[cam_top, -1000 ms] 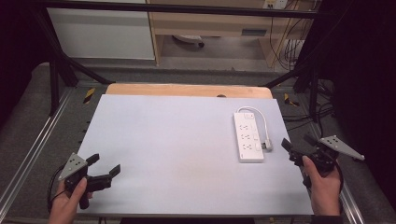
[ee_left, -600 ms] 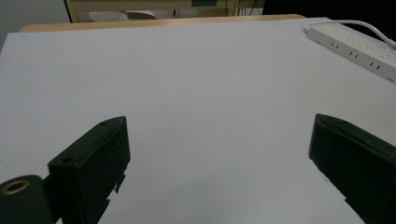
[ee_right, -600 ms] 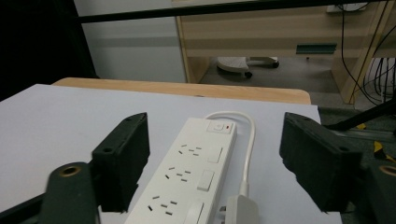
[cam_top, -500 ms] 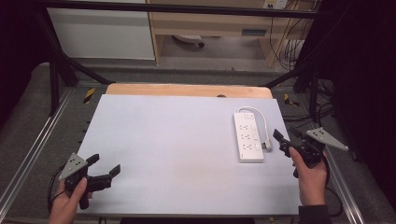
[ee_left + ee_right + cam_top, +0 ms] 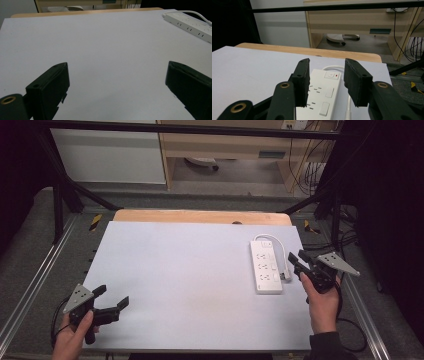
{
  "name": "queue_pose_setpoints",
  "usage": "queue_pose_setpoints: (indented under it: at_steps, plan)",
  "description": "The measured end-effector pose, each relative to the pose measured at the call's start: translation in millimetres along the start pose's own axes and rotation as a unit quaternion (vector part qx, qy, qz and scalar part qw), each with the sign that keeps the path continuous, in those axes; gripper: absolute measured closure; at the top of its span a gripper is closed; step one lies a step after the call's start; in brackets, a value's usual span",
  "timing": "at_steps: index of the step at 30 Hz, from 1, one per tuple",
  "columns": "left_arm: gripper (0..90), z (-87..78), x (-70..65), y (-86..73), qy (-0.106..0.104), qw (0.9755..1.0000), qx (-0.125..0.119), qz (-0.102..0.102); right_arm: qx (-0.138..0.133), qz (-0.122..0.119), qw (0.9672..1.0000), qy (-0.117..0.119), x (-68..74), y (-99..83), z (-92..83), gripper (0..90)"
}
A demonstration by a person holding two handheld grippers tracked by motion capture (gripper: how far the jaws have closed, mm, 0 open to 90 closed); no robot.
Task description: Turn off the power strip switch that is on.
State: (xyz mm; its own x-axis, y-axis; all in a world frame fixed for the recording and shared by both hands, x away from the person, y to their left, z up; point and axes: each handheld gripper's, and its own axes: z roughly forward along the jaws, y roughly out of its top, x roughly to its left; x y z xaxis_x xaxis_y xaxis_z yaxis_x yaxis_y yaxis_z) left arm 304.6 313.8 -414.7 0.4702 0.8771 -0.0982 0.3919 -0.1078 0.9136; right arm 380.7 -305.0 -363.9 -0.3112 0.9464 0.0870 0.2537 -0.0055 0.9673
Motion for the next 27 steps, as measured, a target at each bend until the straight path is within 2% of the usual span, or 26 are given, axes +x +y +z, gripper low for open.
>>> queue_pose_setpoints:
  at_steps: [9,20,27]
  plan:
    - [5.3,0.5,0.1,-0.1,0.000,1.0000,0.000,-0.001,-0.005,-0.004,1.0000,0.002,2.6,-0.2,5.1,62.1]
    - [5.3,0.4,0.1,-0.1,-0.002,1.0000,0.000,-0.001,-0.014,-0.005,0.9999,-0.007,3.4,-2.8,12.7,70.5]
    - [5.3,0.3,0.0,-0.2,-0.001,1.0000,-0.001,-0.002,-0.019,-0.017,0.9997,-0.006,4.2,-1.6,21.1,77.0]
